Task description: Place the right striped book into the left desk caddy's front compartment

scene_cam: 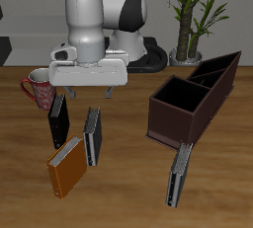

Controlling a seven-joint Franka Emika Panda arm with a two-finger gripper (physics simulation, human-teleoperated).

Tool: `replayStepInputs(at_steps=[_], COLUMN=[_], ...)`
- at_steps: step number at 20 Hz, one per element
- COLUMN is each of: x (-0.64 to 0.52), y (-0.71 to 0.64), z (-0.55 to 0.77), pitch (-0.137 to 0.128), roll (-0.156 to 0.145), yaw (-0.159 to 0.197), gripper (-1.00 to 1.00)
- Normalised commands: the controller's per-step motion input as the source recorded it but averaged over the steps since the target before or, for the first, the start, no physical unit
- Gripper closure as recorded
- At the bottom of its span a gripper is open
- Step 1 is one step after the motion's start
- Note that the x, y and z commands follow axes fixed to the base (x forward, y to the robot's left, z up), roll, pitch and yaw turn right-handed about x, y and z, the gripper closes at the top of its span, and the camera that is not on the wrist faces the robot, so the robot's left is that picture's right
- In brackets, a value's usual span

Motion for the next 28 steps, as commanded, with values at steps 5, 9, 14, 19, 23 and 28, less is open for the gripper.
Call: replayStepInputs(at_steps=[5,9,14,19,23,28], x=[0.03,0.09,0.08,0.05,0.04,0.02], y=[-0.04,-0.13,0.01,0.05,0.07,0.03], z=[-0.08,-0.2,-0.24,-0.17,-0.18,-0.15], pitch=[-0.002,0.009,0.027,0.013,0.023,0.012], roll=[0.005,0.004,-0.005,0.007,-0.004,0.007], yaw=[-0.008,-0.026,-0.021,-0.025,-0.005,0.002], gripper=[-1.0,-1.0,-1.0,-1.0,-1.0,-1.0])
